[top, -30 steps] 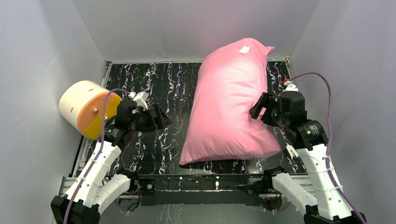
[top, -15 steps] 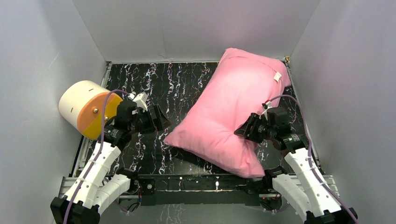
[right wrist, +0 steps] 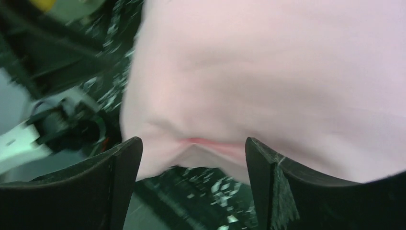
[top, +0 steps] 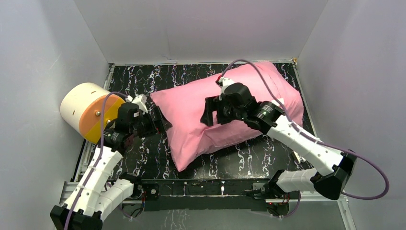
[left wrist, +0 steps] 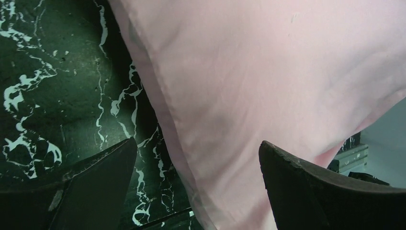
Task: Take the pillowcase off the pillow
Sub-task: Adjust the pillow at the center of the board.
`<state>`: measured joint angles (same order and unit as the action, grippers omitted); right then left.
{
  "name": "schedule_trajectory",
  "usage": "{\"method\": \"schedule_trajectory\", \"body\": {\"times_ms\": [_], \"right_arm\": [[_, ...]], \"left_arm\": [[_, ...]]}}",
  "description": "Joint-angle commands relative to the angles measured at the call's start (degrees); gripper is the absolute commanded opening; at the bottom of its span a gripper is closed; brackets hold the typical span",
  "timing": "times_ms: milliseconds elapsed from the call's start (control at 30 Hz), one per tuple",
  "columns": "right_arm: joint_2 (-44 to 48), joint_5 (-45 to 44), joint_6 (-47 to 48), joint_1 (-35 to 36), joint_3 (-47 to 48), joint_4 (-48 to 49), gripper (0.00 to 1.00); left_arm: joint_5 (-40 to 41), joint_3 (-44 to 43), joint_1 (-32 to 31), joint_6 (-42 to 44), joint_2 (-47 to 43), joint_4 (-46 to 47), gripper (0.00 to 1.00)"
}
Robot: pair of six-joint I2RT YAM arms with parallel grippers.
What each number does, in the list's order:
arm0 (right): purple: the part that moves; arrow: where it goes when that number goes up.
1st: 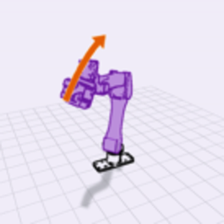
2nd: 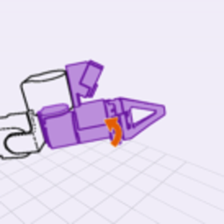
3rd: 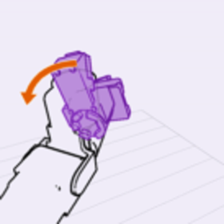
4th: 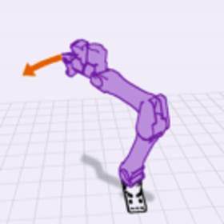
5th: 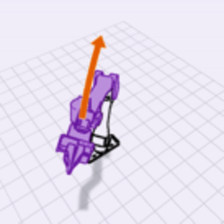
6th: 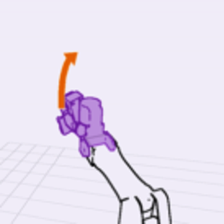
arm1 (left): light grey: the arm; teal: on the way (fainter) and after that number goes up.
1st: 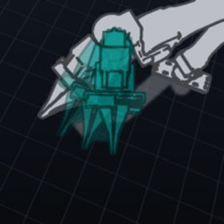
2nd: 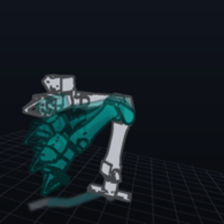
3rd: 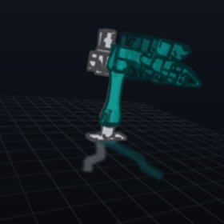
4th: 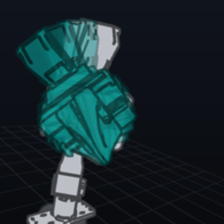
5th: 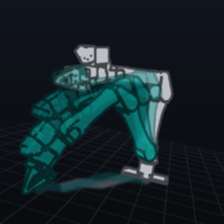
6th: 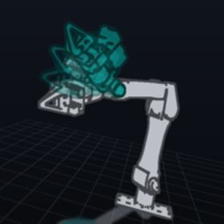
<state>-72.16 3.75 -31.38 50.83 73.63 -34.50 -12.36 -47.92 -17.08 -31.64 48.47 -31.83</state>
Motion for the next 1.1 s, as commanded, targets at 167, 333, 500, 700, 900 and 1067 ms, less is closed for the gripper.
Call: {"method": "schedule_trajectory", "body": {"times_ms": [167, 333, 500, 700, 900, 1067], "right_arm": [[0.99, -53.03, 13.17, -5.98, 6.18, -12.06, 0.99], [1.6, -40.49, 15.23, -29.63, 2.5, -6.74, 0.99], [-0.03, -15.0, 11.86, -35.14, -7.07, -3.01, 0.93], [7.75, -1.29, -0.88, -24.2, -21.85, 5.15, 0.35], [13.97, 1.65, -5.57, -11.05, -22.5, 2.54, 0.21], [16.1, -2.31, 0.04, -9.49, -11.34, -6.71, 0.52]], "left_arm": [[-3.44, 0.69, -0.21, 0.33, -3.39, -4.16, 0.98], [-14.02, 5.44, -0.2, 1.13, -2.99, 0.3, 0.98], [-24.83, 9.47, -0.23, -0.61, 0.91, 7.82, 0.98], [-20.13, 7.93, -0.19, -2.73, 4.69, 14.01, 0.54], [-5.56, -2.56, -0.19, 4.39, 12.48, 10.1, 0.04], [13.9, -17.94, 0.46, 13.38, 21.72, 4.21, 0.12]]}}
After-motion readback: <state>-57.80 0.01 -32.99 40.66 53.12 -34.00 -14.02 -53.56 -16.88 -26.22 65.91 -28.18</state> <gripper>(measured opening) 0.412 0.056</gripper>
